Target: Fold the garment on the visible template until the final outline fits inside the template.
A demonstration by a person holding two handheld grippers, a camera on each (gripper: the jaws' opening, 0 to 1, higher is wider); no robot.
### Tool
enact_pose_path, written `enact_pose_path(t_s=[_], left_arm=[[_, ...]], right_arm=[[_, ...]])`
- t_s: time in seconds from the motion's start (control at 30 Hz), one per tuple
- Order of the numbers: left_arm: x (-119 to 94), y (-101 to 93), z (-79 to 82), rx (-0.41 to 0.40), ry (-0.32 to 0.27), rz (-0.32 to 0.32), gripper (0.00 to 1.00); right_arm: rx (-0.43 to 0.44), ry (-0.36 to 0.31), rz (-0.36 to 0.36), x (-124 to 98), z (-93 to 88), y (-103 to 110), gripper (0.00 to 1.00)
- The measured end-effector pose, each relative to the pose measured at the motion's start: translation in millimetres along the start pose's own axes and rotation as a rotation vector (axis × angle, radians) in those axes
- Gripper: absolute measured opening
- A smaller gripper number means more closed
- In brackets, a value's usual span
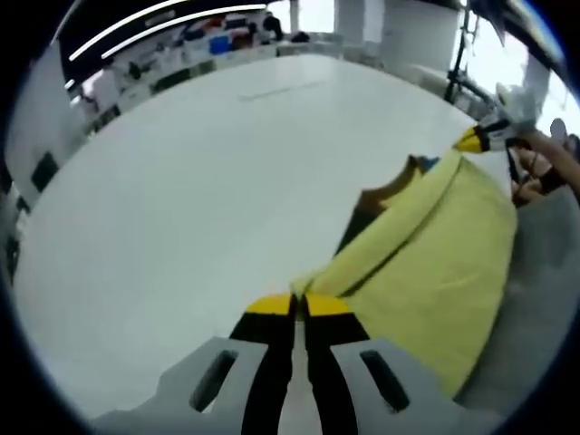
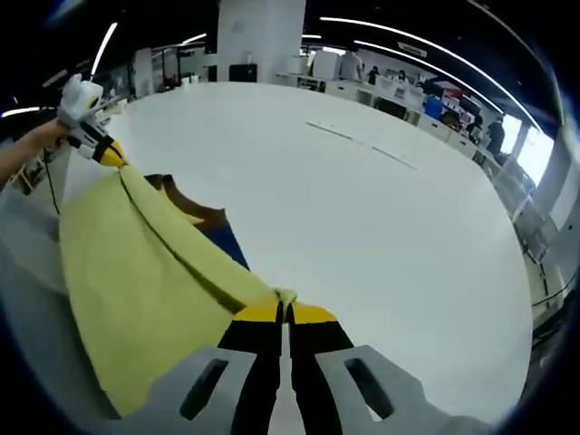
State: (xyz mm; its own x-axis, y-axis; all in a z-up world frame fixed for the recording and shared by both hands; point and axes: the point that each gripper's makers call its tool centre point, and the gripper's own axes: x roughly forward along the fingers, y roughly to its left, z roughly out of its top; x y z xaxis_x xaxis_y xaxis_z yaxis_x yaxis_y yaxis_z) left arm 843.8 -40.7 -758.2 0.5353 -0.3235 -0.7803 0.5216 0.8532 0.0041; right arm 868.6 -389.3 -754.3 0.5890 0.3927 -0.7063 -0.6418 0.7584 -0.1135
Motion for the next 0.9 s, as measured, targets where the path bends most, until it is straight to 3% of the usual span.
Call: enact_pose_path(t_s=[0.33,0.43,0.9], left_arm=[[5.9,-1.0,-5.4,-0.017,0.017,-0.014,0.00],[3.9,-4.3,-7.7,-0.032,0.042,-0.027,0.00],[-3.4,-4.8,-2.7,-0.016,0.032,-0.032,0.04]], right_arm=[[-0.002,0.022,0.002,7.0,-8.2,0.9,0.03],[0.004,0.019,0.000,6.3,-7.6,0.5,0.03],[0.031,-0.020,-0.012,1.0,0.9,-1.2,0.03]])
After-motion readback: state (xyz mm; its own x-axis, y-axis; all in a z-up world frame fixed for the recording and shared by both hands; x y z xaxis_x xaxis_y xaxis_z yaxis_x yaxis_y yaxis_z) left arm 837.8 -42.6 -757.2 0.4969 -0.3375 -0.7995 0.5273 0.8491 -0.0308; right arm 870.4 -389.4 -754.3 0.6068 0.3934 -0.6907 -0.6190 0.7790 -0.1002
